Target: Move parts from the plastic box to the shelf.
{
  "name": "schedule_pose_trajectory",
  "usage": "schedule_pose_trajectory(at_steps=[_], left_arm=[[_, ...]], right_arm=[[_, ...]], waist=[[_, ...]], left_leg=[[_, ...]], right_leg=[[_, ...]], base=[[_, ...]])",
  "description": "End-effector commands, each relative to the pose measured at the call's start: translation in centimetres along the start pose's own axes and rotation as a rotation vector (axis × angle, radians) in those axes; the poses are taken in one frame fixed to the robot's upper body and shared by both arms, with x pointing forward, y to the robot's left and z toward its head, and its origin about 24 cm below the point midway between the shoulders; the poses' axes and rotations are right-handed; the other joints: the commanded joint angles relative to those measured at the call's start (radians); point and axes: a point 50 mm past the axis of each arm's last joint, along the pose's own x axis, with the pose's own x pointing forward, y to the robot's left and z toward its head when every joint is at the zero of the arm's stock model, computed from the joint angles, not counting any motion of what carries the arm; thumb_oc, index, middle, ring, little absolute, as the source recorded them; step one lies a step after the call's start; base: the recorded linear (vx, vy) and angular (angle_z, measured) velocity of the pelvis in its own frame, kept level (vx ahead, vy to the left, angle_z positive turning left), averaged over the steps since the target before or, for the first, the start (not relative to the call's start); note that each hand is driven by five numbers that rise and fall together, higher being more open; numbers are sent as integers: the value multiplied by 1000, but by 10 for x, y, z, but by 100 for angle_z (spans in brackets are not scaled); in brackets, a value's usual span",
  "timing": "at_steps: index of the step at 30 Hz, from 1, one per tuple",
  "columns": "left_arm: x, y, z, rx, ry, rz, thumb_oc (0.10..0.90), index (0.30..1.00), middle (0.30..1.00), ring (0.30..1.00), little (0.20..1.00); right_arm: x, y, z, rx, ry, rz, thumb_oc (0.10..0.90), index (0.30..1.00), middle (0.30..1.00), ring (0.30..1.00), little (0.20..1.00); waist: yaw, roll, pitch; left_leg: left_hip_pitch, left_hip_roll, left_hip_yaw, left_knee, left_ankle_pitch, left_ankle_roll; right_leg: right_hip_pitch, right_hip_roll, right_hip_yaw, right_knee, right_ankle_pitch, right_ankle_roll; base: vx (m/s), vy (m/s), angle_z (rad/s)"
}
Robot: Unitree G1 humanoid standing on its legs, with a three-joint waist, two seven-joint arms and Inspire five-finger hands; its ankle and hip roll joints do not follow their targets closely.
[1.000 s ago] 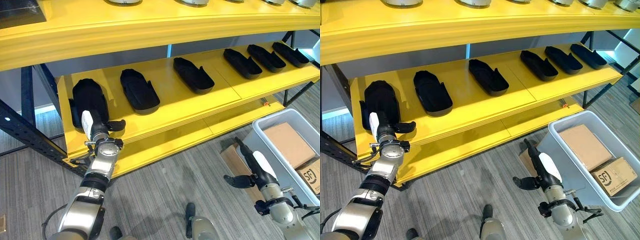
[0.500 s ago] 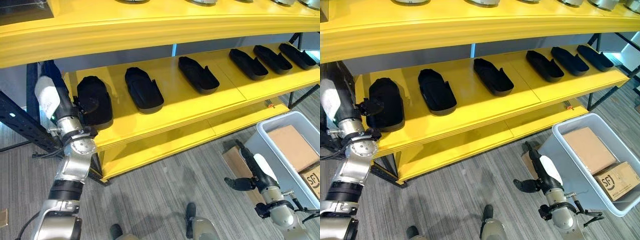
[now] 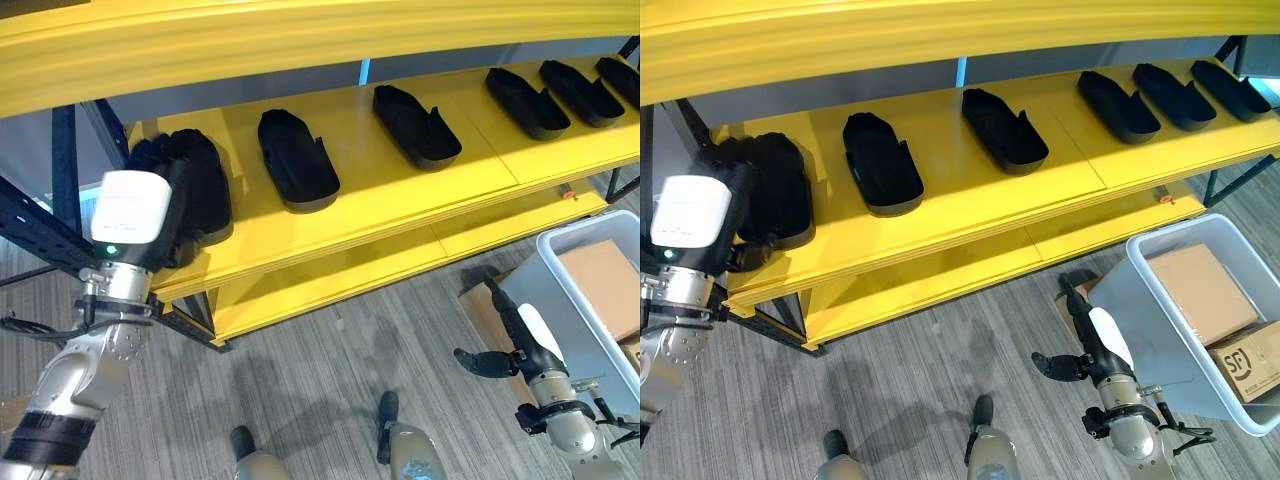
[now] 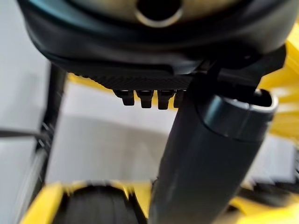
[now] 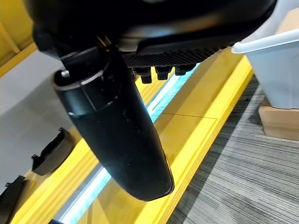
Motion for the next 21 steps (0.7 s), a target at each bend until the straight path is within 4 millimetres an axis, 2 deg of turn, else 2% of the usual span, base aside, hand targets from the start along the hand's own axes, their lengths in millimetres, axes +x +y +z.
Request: schedule_pose_trajectory(at_steps=[1,10,18,21], left_arm=[[13,43,13,34,-131,119,900,1000,1000,1000,1000],[-5,46,31,-79,-174,19,900,1000,1000,1000,1000],[-12,35,24,-133,-106,-41,900,1000,1000,1000,1000],[-13,24,15,-143,-49,-67,900,1000,1000,1000,1000]], right_arm=[[7,-39,23,2,-140,-165,900,1000,1000,1000,1000],[6,-39,21,-5,-115,-164,900,1000,1000,1000,1000],[7,-39,20,-7,-106,-156,900,1000,1000,1000,1000],[8,-38,20,-7,-101,-153,900,1000,1000,1000,1000]], waist=[[-12,7,-72],[-5,16,-59],[-3,16,-52],[-4,17,-53]], left_leg=[[-33,34,-2,-12,126,20],[-43,30,-17,-6,123,24],[-46,30,-22,-1,121,28],[-45,29,-19,-1,119,28]], right_leg=[[60,-55,65,179,-156,40],[57,-53,61,188,-160,37],[57,-55,62,190,-157,36],[57,-55,64,190,-158,36]], base=[[0,0,0],[-3,-4,3],[-1,-2,1],[0,0,0]])
